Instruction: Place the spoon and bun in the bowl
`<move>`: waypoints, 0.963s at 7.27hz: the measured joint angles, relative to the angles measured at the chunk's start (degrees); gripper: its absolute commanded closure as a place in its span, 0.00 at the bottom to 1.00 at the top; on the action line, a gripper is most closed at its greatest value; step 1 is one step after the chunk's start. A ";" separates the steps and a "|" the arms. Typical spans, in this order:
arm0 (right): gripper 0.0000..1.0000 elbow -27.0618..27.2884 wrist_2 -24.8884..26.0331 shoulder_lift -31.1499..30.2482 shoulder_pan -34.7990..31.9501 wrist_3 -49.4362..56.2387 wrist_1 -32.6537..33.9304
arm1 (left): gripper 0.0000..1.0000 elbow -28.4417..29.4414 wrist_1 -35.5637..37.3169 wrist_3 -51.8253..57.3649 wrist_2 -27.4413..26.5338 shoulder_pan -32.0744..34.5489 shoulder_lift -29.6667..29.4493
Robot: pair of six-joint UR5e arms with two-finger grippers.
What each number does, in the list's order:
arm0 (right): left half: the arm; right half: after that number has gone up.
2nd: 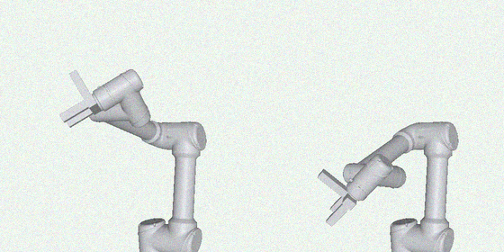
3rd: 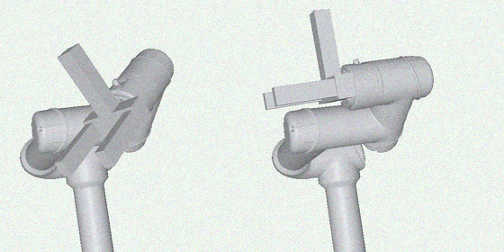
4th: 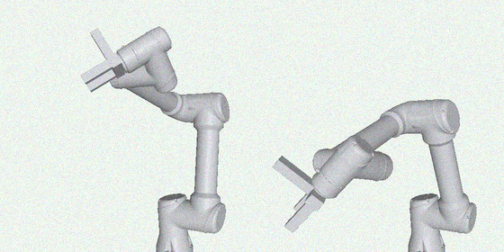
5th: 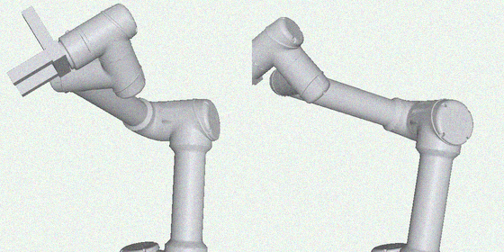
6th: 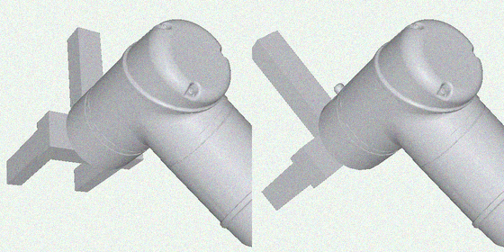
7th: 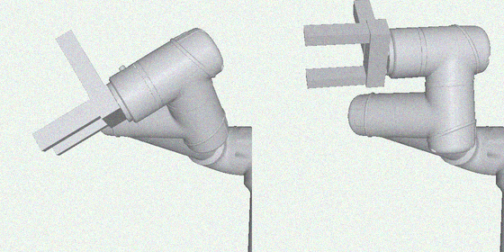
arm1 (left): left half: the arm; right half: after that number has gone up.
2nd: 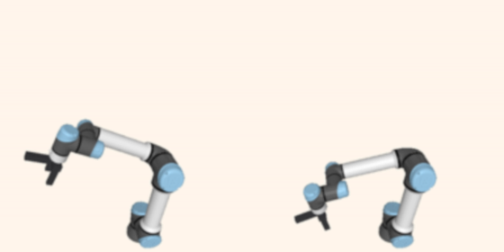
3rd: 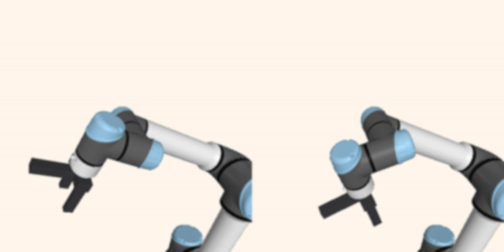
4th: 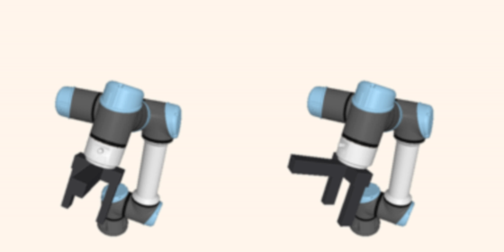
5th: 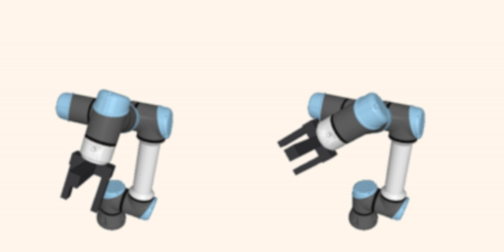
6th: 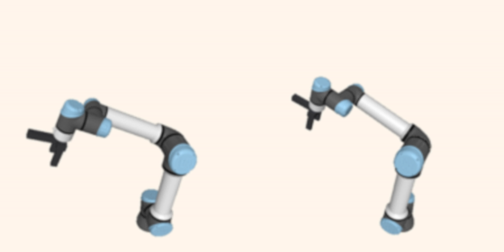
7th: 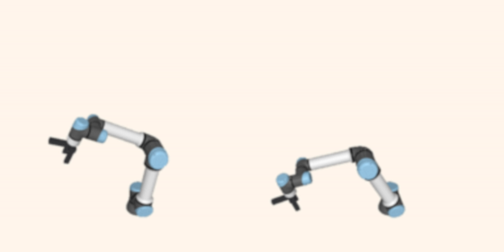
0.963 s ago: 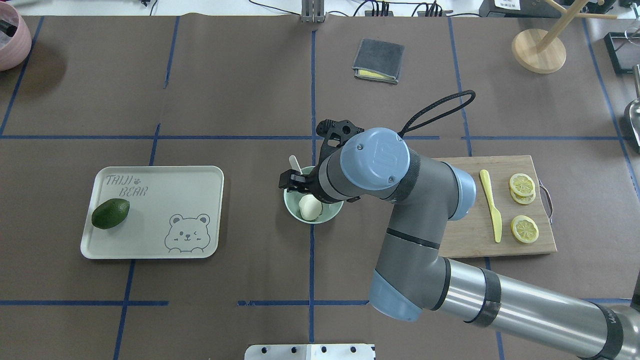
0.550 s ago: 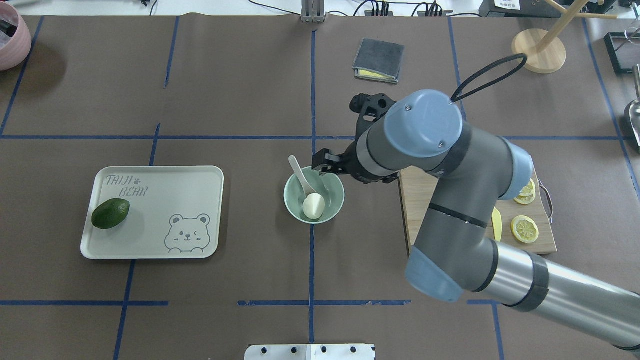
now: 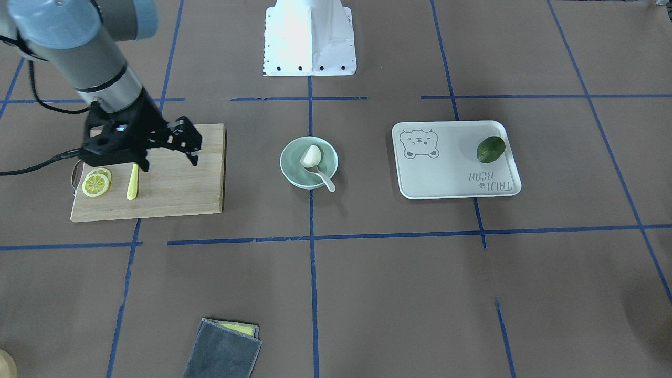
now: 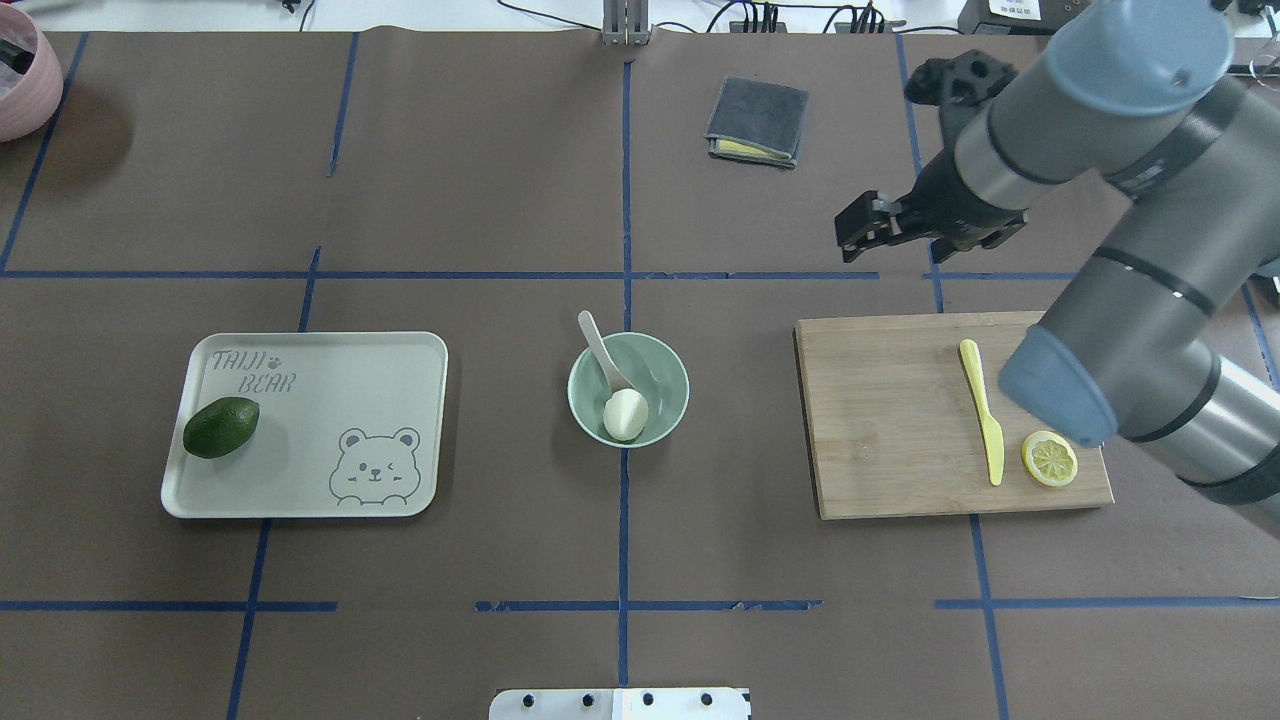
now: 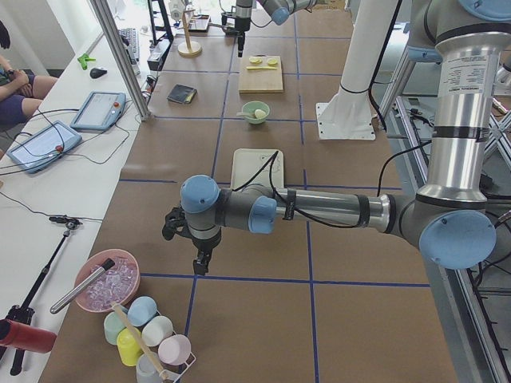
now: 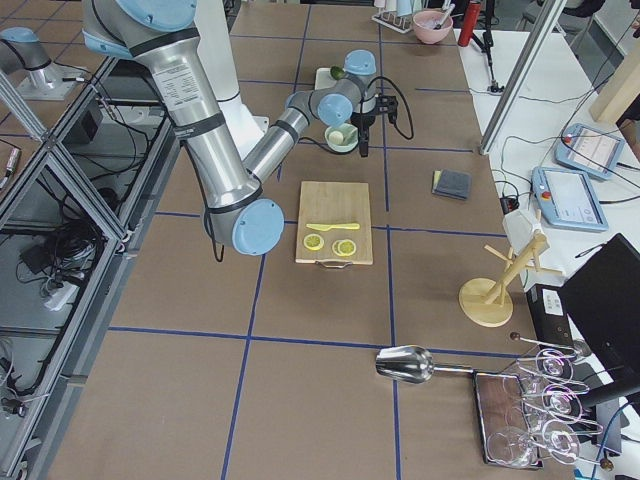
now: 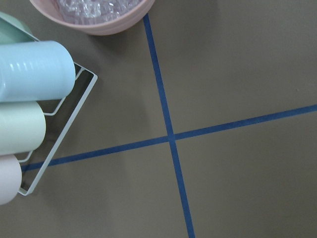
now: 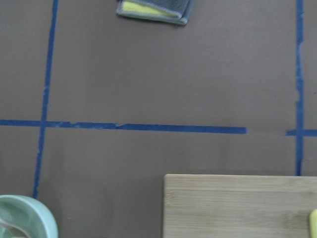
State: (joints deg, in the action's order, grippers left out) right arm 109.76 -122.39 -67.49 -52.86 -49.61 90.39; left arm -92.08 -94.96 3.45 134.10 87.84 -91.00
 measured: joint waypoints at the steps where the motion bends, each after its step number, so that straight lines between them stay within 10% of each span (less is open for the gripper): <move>1: 0.00 -0.73 -3.47 -3.28 -5.77 8.11 0.15 | 0.00 0.03 0.00 -0.06 0.31 0.02 0.39; 7: 0.00 -13.46 -12.37 -19.44 -32.42 52.46 0.00 | 0.00 0.26 -0.05 -0.11 0.44 0.05 0.61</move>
State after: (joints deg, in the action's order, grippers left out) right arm 96.30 -134.77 -86.93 -85.28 2.85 90.38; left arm -91.82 -95.01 3.34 134.54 87.89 -90.39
